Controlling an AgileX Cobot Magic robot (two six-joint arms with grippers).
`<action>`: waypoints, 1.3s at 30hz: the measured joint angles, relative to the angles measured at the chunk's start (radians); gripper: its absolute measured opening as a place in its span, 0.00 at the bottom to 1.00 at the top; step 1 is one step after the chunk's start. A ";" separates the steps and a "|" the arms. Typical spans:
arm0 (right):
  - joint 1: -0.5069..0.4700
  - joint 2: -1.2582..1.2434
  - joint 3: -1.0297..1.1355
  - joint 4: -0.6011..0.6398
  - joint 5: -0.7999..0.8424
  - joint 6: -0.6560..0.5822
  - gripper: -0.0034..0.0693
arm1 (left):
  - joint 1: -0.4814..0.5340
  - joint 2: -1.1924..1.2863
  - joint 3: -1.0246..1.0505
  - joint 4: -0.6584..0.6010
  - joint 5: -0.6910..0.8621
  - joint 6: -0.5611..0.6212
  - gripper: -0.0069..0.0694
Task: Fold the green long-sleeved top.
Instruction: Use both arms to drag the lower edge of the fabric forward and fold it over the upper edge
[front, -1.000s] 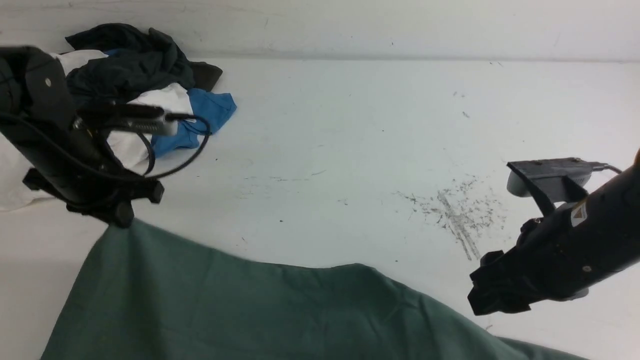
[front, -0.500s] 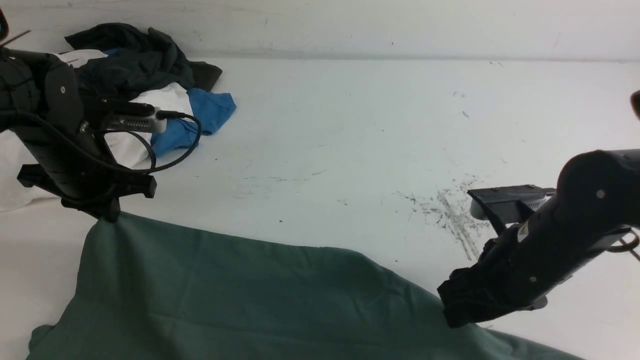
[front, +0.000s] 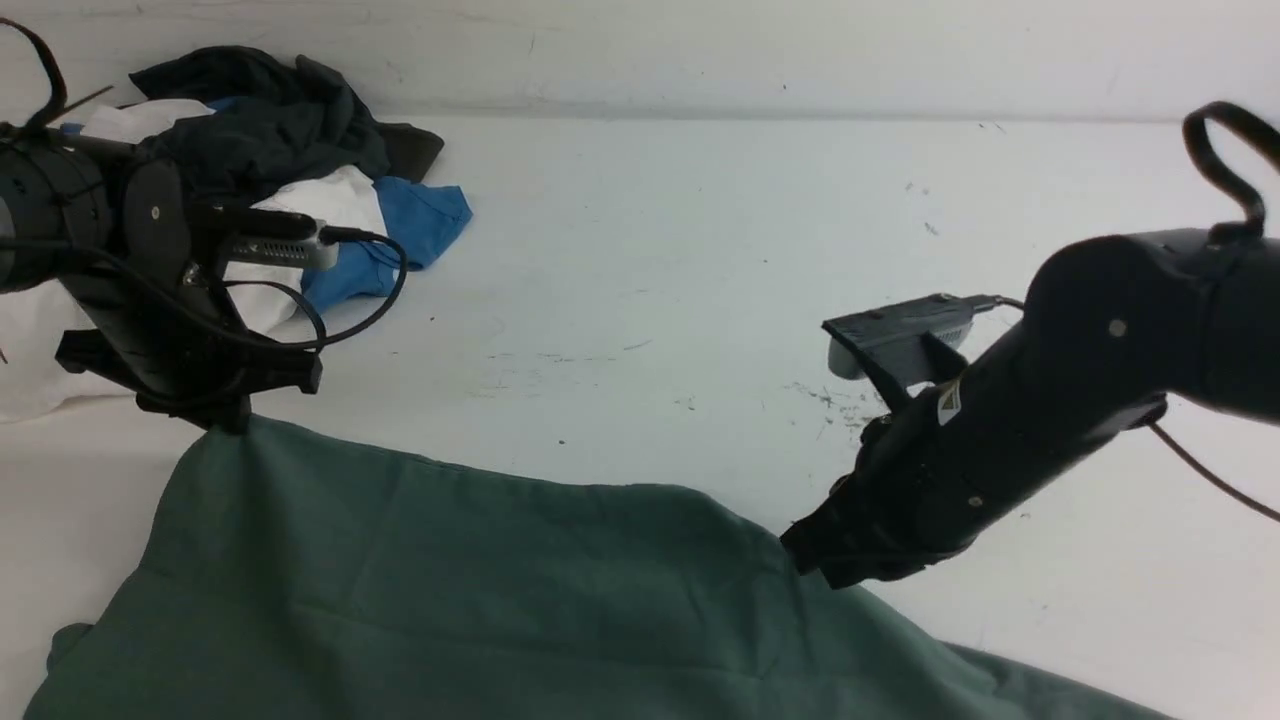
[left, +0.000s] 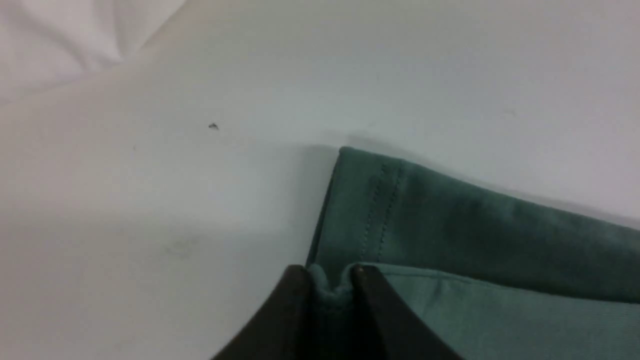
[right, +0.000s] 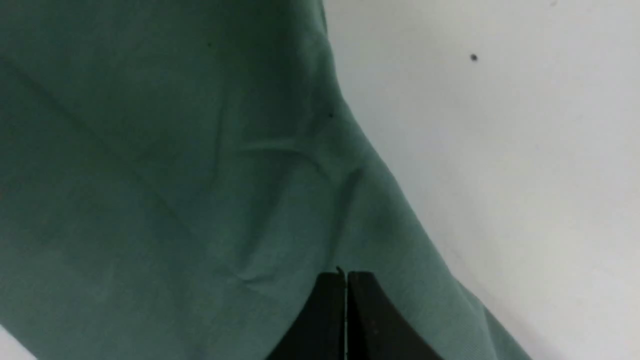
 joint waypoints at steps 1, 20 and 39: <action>0.000 0.004 -0.005 0.002 0.004 0.000 0.03 | 0.000 0.001 0.000 0.000 0.000 0.000 0.28; 0.001 0.147 -0.125 0.206 0.057 -0.116 0.03 | 0.000 -0.111 -0.050 -0.210 0.341 0.225 0.10; -0.018 0.351 -0.233 -0.110 -0.004 0.064 0.03 | 0.001 -0.026 0.201 -0.234 -0.007 0.220 0.09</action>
